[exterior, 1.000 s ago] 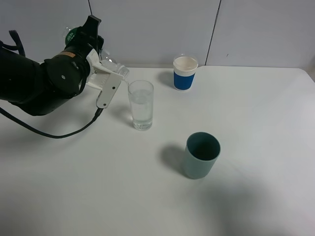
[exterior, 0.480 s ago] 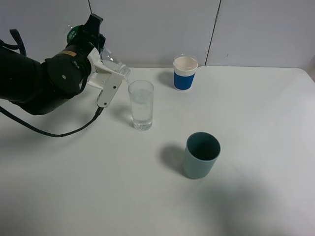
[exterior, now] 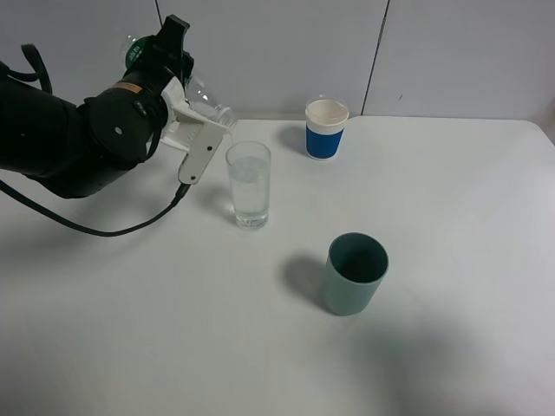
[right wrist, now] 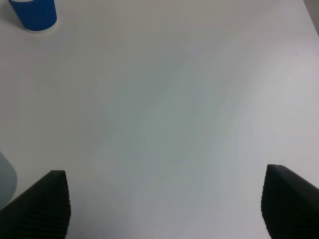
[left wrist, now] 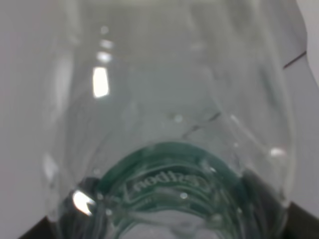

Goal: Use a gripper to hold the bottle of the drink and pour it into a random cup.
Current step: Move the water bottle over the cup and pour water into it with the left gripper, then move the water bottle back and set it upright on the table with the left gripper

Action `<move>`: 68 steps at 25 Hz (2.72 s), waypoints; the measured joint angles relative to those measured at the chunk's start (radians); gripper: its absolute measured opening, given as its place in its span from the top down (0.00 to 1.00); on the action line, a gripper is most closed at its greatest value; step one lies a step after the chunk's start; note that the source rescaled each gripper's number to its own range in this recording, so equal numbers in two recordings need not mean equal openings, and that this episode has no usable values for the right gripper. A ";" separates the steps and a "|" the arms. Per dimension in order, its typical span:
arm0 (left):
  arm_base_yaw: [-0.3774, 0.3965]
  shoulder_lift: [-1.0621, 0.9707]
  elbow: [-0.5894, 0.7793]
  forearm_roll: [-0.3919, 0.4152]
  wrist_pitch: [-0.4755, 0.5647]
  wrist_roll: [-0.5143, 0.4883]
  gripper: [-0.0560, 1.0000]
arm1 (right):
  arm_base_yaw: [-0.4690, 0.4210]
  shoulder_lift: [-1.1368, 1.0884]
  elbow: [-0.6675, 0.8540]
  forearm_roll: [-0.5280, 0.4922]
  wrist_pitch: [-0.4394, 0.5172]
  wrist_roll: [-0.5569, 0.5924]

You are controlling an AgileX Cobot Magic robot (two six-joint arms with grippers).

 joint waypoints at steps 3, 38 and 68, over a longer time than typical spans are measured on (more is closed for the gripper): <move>0.000 0.000 0.000 0.000 0.000 0.004 0.90 | 0.000 0.000 0.000 0.000 0.000 0.000; -0.001 0.000 0.000 0.043 0.085 -0.406 0.90 | 0.000 0.000 0.000 0.000 0.000 0.000; 0.538 -0.151 0.000 1.440 0.458 -3.040 0.90 | 0.000 0.000 0.000 0.000 0.000 0.000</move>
